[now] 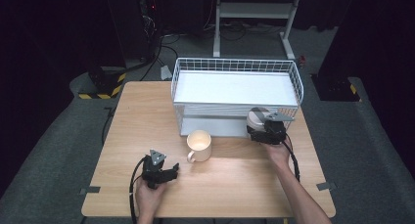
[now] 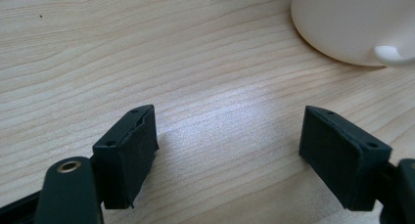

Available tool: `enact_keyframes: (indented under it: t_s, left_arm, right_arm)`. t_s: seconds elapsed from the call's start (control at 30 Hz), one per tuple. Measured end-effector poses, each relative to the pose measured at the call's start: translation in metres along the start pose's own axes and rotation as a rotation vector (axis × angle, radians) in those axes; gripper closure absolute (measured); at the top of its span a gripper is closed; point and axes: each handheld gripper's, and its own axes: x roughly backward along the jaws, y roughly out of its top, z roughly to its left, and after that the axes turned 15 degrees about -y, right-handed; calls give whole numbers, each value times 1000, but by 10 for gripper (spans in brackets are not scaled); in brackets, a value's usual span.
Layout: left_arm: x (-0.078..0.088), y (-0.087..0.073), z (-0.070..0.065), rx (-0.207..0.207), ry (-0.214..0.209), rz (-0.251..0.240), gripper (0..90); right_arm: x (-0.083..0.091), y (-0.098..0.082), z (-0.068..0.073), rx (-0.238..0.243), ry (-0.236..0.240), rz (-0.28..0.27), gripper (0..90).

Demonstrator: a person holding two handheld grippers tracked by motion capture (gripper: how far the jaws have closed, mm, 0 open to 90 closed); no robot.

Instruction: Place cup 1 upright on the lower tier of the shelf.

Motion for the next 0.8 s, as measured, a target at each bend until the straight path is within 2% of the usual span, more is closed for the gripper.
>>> enact_keyframes:
  t_s: [0.23,0.3,0.47,0.67,0.8]
  left_arm:
    - [0,0,0,0,0,0,221]
    - [0,0,0,0,0,0,221]
    - [0,1,1,-3,8,-3,238]
    - [0,1,1,0,6,-2,239]
    - [0,1,1,0,6,-2,239]
  right_arm:
    - [-6,-2,-3,-9,-4,-18,190]
    - [-8,-2,-2,13,-10,-31,190]
    - [-12,-2,-3,14,-15,-50,191]
    - [-18,-3,-2,-9,-27,-75,190]
    - [-20,1,-2,-9,-30,-54,190]
